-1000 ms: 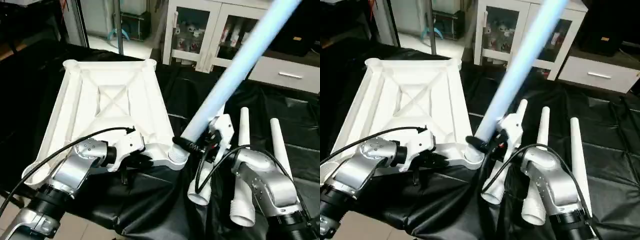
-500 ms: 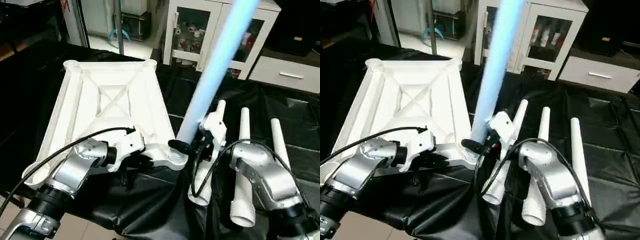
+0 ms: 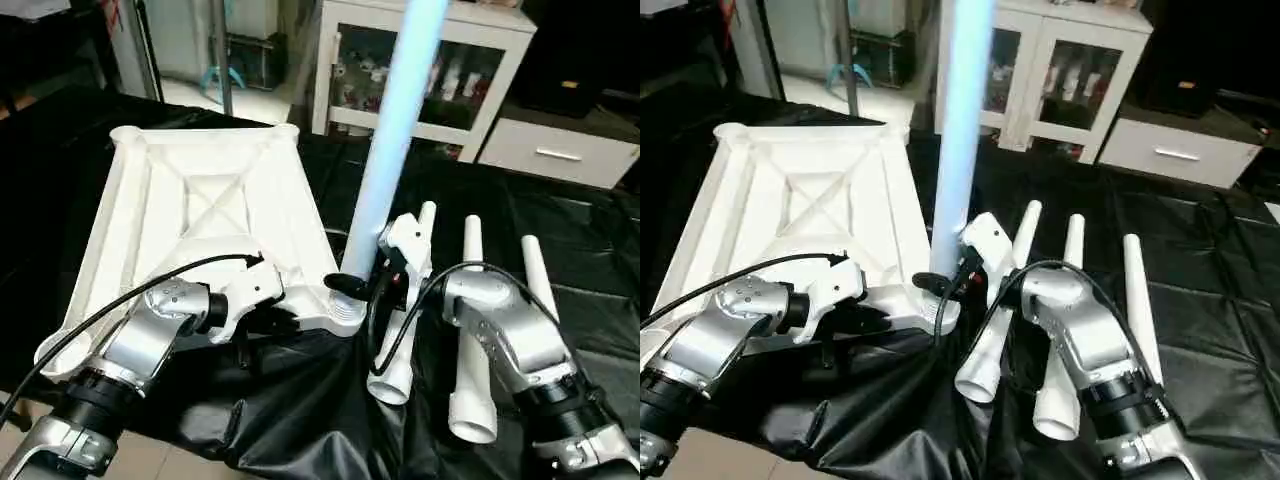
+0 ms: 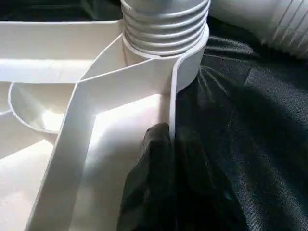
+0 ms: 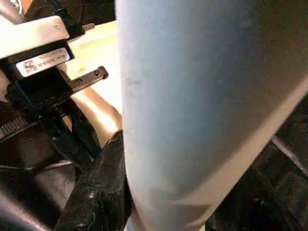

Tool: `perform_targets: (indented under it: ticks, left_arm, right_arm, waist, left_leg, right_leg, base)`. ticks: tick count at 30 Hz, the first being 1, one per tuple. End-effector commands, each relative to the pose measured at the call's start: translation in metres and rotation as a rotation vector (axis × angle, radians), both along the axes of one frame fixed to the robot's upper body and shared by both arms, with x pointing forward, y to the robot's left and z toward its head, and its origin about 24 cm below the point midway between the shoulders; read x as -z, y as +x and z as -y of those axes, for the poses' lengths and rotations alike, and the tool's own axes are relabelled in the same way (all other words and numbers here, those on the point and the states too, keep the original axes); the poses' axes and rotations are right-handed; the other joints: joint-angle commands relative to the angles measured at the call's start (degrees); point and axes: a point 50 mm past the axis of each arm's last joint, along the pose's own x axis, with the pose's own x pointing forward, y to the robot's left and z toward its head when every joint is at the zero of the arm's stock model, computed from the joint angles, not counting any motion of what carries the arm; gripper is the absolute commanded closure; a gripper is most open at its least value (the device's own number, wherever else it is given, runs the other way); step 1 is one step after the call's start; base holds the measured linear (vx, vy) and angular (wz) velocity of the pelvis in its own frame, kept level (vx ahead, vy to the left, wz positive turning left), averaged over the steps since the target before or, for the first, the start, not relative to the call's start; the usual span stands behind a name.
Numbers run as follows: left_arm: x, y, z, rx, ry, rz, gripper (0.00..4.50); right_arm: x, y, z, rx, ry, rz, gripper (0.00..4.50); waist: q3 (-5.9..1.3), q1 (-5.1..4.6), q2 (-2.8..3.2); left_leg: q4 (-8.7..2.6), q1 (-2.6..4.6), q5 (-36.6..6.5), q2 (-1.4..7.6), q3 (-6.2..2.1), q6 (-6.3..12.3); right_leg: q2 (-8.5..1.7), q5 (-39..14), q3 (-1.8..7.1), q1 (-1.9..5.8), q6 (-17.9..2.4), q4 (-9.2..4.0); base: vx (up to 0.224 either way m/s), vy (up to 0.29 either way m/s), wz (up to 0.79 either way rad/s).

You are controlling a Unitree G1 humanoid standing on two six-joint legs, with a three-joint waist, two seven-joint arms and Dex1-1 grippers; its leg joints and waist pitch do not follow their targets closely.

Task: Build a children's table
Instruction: Insert table leg to table base

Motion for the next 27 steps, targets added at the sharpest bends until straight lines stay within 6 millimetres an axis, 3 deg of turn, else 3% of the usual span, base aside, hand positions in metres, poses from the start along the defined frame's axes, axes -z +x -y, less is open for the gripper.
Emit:
perform_targets:
  ticks: [1,8,10,12,15,17,21,22,23,24,25,27]
  left_arm:
    - [0.007,0.0,-0.009,-0.085,0.021,0.008,4.5]
    - [0.005,0.003,-0.017,-0.172,0.003,0.026,4.5]
    - [0.003,0.005,-0.018,-0.217,-0.013,0.027,4.5]
    - [0.002,0.008,-0.017,-0.257,-0.026,0.028,4.5]
    - [0.001,0.009,-0.013,-0.294,-0.038,0.03,4.5]
    - [-0.001,0.01,-0.003,-0.318,-0.033,0.032,4.5]
    - [-0.008,0.018,0.016,-0.374,-0.05,0.041,4.5]
    - [-0.01,0.019,0.02,-0.389,-0.055,0.047,4.5]
    - [-0.015,0.025,0.036,-0.428,-0.083,0.053,4.5]
    - [-0.018,0.027,0.046,-0.446,-0.102,0.053,4.5]
    - [-0.018,0.027,0.046,-0.448,-0.103,0.052,4.5]
    - [-0.023,0.031,0.066,-0.489,-0.145,0.041,4.5]
  right_arm:
    - [0.034,-0.012,0.008,0.03,-0.075,-0.131,2.66]
    - [0.039,-0.005,0.008,0.104,-0.088,-0.101,2.66]
    - [0.04,0.003,0.01,0.182,-0.1,-0.084,2.66]
    - [0.041,0.012,0.011,0.262,-0.11,-0.072,2.66]
    - [0.043,0.021,0.009,0.336,-0.122,-0.061,2.66]
    - [0.044,0.03,0.004,0.402,-0.129,-0.058,2.66]
    - [0.046,0.043,-0.006,0.512,-0.133,-0.073,2.66]
    - [0.047,0.045,-0.007,0.536,-0.141,-0.074,2.66]
    - [0.049,0.051,-0.012,0.611,-0.155,-0.09,2.66]
    - [0.049,0.053,-0.016,0.646,-0.157,-0.098,2.66]
    - [0.049,0.053,-0.016,0.648,-0.157,-0.099,2.66]
    - [0.05,0.057,-0.023,0.71,-0.161,-0.111,2.66]
  waist:
    - [-1.33,0.13,0.57]
    - [-1.26,-0.13,0.69]
    - [-1.2,-0.58,0.57]
    - [-1.18,-0.91,0.52]
    - [-1.13,-1.32,0.63]
    - [-1.12,-1.92,0.55]
    - [-1.29,-2.12,0.45]
    - [-1.46,-2.19,0.59]
    - [-1.5,-2.31,0.17]
    - [-1.64,-2.38,0.15]
    - [-1.73,-2.29,0.3]
    - [-2.15,-2.2,0.03]
  left_leg:
    - [-5.71,-0.2,-19.2,3.02,-1.49,-1.01]
    - [-5.81,-0.25,-20.7,2.95,-1.55,-1.01]
    - [-5.94,-0.63,-21.1,2.83,-1.87,-1.32]
    - [-5.9,-0.52,-22.1,2.72,-2.04,-1.68]
    - [-5.77,-0.24,-23.0,2.64,-2.0,-1.6]
    - [-5.72,-0.22,-23.3,2.63,-2.05,-1.48]
    - [-5.65,-0.32,-21.8,2.58,-1.77,-1.35]
    - [-5.62,-0.31,-20.5,2.67,-1.66,-1.52]
    - [-5.63,-0.42,-19.9,2.7,-1.46,-1.42]
    - [-5.56,-0.54,-18.8,2.62,-1.46,-1.69]
    - [-5.49,-0.45,-18.0,2.65,-1.4,-1.82]
    - [-5.25,-0.95,-12.9,2.65,-1.03,-1.3]
  right_leg:
    - [-4.76,-28.8,2.77,1.08,-5.6,-5.75]
    - [-4.71,-29.7,2.74,0.9,-5.8,-5.85]
    - [-4.81,-32.6,2.53,1.11,-5.0,-5.98]
    - [-4.83,-34.9,2.34,0.9,-4.2,-6.19]
    - [-4.74,-35.9,2.37,0.5,-3.9,-6.46]
    - [-4.72,-35.5,2.39,0.27,-4.7,-6.27]
    - [-4.49,-32.1,2.47,0.37,-5.6,-6.16]
    - [-4.41,-28.3,2.54,0.4,-7.0,-5.71]
    - [-4.38,-27.1,2.57,0.53,-7.4,-5.73]
    - [-4.41,-25.2,2.56,0.73,-8.1,-5.41]
    - [-4.43,-23.8,2.61,0.72,-8.4,-5.3]
    - [-4.29,-14.3,2.69,1.36,-10.0,-4.43]
  base:
    - [0.0,0.0,0.0]
    - [0.0,0.0,0.0]
    - [0.0,0.0,0.0]
    - [0.0,0.0,0.0]
    - [0.0,0.0,0.0]
    - [0.0,0.0,0.0]
    - [0.0,0.0,0.0]
    - [0.0,0.0,0.0]
    - [0.0,0.0,0.0]
    - [0.0,0.0,0.0]
    - [0.0,0.0,0.0]
    - [0.0,0.0,0.0]
